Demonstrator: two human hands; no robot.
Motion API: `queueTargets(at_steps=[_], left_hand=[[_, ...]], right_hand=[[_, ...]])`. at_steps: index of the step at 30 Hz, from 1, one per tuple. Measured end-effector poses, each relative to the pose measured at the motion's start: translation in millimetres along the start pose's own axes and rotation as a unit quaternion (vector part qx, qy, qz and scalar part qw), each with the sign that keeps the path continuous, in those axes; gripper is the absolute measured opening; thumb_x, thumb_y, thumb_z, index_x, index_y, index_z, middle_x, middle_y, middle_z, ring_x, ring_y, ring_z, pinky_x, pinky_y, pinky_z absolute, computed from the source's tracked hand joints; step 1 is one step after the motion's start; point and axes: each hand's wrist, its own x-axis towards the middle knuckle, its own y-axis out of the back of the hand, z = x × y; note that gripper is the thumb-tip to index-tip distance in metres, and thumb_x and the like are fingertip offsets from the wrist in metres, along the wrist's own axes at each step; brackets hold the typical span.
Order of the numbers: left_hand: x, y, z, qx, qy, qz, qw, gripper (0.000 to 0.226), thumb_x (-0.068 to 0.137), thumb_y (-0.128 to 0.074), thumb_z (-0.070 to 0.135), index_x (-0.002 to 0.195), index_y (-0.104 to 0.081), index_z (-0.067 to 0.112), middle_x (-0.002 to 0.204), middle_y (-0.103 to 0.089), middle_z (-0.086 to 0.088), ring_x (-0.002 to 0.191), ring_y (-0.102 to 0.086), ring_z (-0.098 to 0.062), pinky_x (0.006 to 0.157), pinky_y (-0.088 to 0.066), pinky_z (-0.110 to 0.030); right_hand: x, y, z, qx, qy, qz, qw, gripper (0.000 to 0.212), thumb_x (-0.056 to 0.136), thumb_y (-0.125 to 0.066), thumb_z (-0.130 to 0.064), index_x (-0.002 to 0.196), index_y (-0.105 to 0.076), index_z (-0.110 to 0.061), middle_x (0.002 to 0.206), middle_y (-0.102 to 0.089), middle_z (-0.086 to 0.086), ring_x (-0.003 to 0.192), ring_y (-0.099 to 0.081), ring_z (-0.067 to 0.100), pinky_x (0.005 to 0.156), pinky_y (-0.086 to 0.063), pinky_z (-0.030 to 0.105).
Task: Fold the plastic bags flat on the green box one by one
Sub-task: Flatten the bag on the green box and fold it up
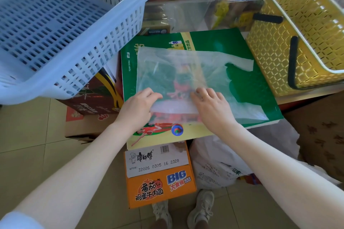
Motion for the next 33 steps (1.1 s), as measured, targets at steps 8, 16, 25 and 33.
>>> queueTargets(at_steps=[8, 16, 25, 33], left_hand=[[-37.3, -18.5, -13.8, 0.068, 0.021, -0.137, 0.988, 0.073, 0.085, -0.035, -0.002, 0.147, 0.001, 0.013, 0.155, 0.01, -0.003, 0.143, 0.007, -0.015, 0.115, 0.003, -0.027], [2.7, -38.5, 62.2, 0.043, -0.03, -0.05, 0.997, 0.06, 0.097, -0.024, 0.045, 0.148, -0.013, 0.016, 0.156, -0.002, -0.003, 0.143, 0.002, -0.017, 0.111, 0.008, -0.028], [6.6, -77.4, 63.2, 0.132, -0.012, -0.077, 0.988, 0.091, 0.071, 0.002, 0.073, 0.147, 0.004, 0.023, 0.151, 0.017, -0.002, 0.141, 0.013, -0.018, 0.107, 0.017, -0.033], [4.1, -78.6, 66.3, 0.14, -0.018, -0.065, 0.988, 0.089, 0.071, -0.007, 0.076, 0.14, 0.017, 0.025, 0.147, 0.02, 0.005, 0.141, 0.013, -0.014, 0.112, 0.012, -0.033]], right_hand=[[-47.4, -10.4, 12.3, 0.054, -0.012, -0.136, 0.989, 0.068, 0.079, -0.014, -0.01, 0.147, -0.025, -0.012, 0.155, -0.017, 0.014, 0.141, -0.024, 0.029, 0.111, -0.025, 0.038], [-65.0, -13.1, 23.8, 0.109, -0.01, -0.155, 0.982, 0.072, 0.09, -0.037, -0.002, 0.149, -0.001, -0.023, 0.157, 0.008, 0.0, 0.145, 0.002, 0.017, 0.114, 0.002, 0.027], [-129.0, -15.9, 93.1, 0.009, -0.152, -0.148, 0.977, 0.065, 0.091, -0.034, -0.005, 0.149, -0.006, -0.01, 0.157, -0.006, 0.012, 0.145, -0.008, 0.025, 0.116, -0.01, 0.037], [-76.9, -2.6, 22.9, 0.188, -0.046, -0.03, 0.981, 0.065, 0.091, -0.013, -0.047, 0.149, -0.012, -0.017, 0.157, -0.007, 0.006, 0.145, -0.006, 0.023, 0.113, 0.002, 0.032]])
